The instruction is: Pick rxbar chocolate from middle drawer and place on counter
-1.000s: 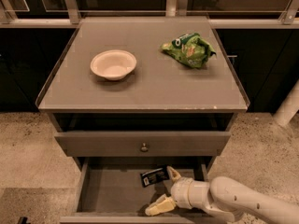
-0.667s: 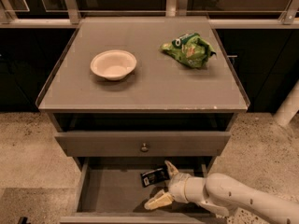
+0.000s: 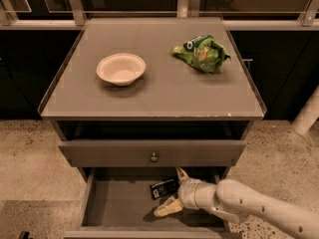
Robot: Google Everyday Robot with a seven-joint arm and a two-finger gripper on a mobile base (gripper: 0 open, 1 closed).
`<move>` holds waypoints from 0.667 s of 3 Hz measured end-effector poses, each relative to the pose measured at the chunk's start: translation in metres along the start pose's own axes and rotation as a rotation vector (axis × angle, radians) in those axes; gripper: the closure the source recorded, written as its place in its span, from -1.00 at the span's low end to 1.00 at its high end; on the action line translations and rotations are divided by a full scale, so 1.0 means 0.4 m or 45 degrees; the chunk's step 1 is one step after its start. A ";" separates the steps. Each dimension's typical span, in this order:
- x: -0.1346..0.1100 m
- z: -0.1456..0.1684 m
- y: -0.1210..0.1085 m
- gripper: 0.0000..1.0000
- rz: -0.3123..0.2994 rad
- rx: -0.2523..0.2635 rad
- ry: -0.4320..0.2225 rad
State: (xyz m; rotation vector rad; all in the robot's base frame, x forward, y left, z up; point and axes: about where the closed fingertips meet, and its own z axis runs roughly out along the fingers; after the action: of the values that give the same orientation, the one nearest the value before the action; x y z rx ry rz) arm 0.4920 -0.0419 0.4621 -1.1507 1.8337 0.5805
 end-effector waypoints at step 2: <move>0.040 0.058 -0.007 -1.00 -0.051 -0.026 0.034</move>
Offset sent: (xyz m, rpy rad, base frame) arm 0.0257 0.0137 -0.0466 -0.0581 -0.0318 0.0594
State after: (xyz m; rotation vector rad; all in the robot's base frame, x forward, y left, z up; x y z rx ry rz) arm 0.5013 -0.0334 0.4365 -1.2111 1.8270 0.5644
